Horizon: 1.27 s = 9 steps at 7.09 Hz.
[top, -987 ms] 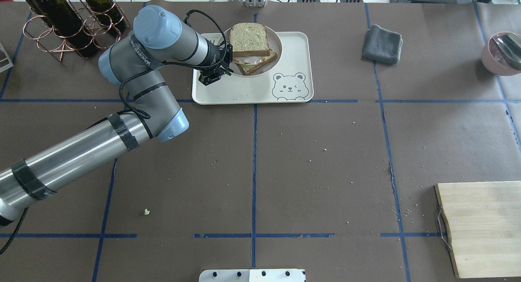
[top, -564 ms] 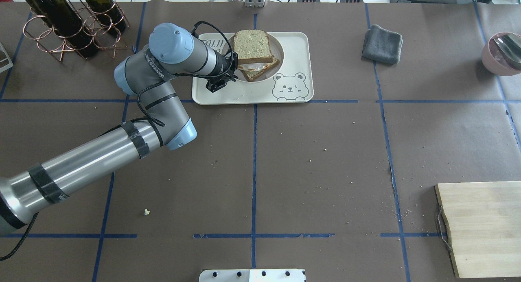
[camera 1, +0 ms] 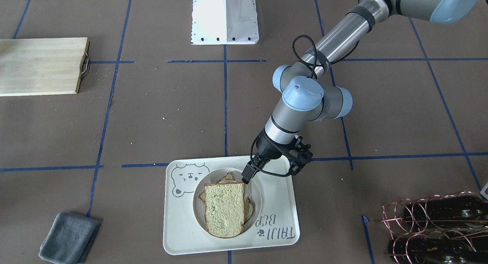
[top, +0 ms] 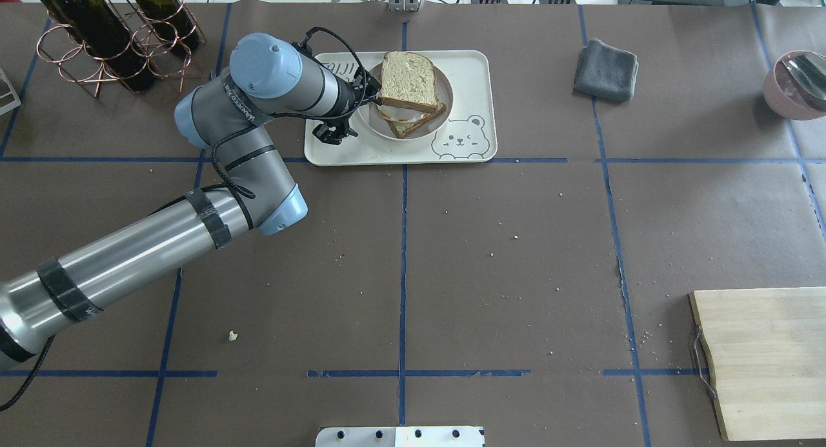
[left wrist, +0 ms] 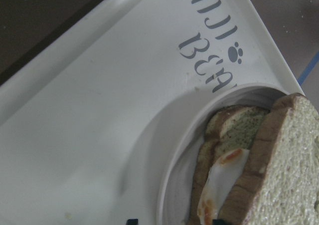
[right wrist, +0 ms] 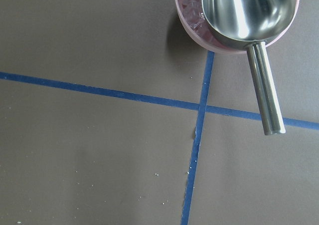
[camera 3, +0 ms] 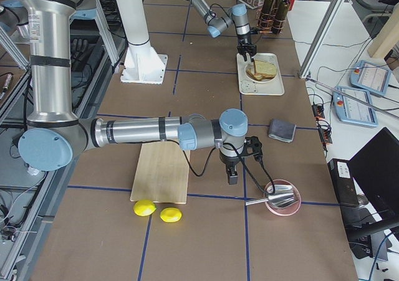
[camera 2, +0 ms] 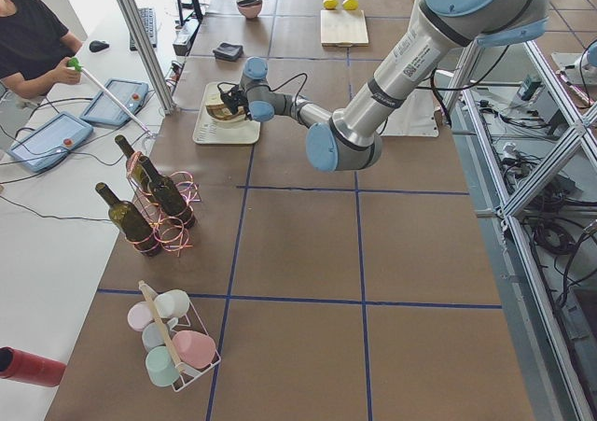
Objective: Make sandwich and place on tray
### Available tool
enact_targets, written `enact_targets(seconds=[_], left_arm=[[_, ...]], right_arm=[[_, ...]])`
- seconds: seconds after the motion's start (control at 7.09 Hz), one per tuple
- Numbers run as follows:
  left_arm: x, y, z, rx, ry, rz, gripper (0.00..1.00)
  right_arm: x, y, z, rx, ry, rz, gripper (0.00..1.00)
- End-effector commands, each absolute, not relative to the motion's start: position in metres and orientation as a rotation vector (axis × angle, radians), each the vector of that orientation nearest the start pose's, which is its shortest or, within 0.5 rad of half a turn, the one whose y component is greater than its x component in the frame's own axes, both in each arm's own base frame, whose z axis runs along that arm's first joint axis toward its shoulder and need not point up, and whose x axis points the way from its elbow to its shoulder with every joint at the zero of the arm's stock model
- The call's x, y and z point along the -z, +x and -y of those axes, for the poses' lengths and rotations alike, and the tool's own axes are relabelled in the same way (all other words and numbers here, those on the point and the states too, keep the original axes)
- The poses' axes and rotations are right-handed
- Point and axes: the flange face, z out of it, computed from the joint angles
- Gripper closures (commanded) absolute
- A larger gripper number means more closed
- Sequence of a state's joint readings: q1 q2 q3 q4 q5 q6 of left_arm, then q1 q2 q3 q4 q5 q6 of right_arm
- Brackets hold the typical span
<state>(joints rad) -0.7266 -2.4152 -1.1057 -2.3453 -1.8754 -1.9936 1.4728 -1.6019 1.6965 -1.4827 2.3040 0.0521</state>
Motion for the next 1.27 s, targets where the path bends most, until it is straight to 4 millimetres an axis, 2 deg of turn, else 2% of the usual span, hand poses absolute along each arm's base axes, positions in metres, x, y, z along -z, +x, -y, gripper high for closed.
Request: enact_targets(seconds=[0.0, 0.14, 0.28, 0.42, 0.56, 0.71, 0.85, 1.13], left_arm=[[-0.240, 0.482, 0.602, 0.679, 0.041, -1.128, 0.00], [-0.238, 0.456, 0.600, 0.630, 0.081, -1.056, 0.00], [-0.248, 0.422, 0.571, 0.533, 0.139, -1.029, 0.00], [-0.263, 0.381, 0.555, 0.393, 0.233, -0.983, 0.00], [-0.265, 0.358, 0.551, 0.325, 0.249, -0.930, 0.00], [-0.279, 0.314, 0.556, 0.302, 0.265, -0.899, 0.00], [-0.316, 0.277, 0.543, 0.162, 0.280, -0.853, 0.00], [-0.393, 0.174, 0.555, -0.026, 0.352, -0.724, 0.00]], right_arm=[[-0.606, 0.020, 0.493, 0.103, 0.114, 0.745, 0.00], [-0.606, 0.022, 0.492, 0.100, 0.113, 0.751, 0.00], [-0.606, 0.020, 0.491, 0.099, 0.106, 0.782, 0.00], [-0.605, 0.020, 0.491, 0.100, 0.106, 0.786, 0.00], [-0.605, 0.020, 0.491, 0.100, 0.106, 0.786, 0.00], [-0.606, 0.020, 0.490, 0.099, 0.104, 0.785, 0.00], [-0.606, 0.020, 0.490, 0.100, 0.106, 0.786, 0.00], [-0.604, 0.022, 0.489, 0.099, 0.111, 0.785, 0.00]])
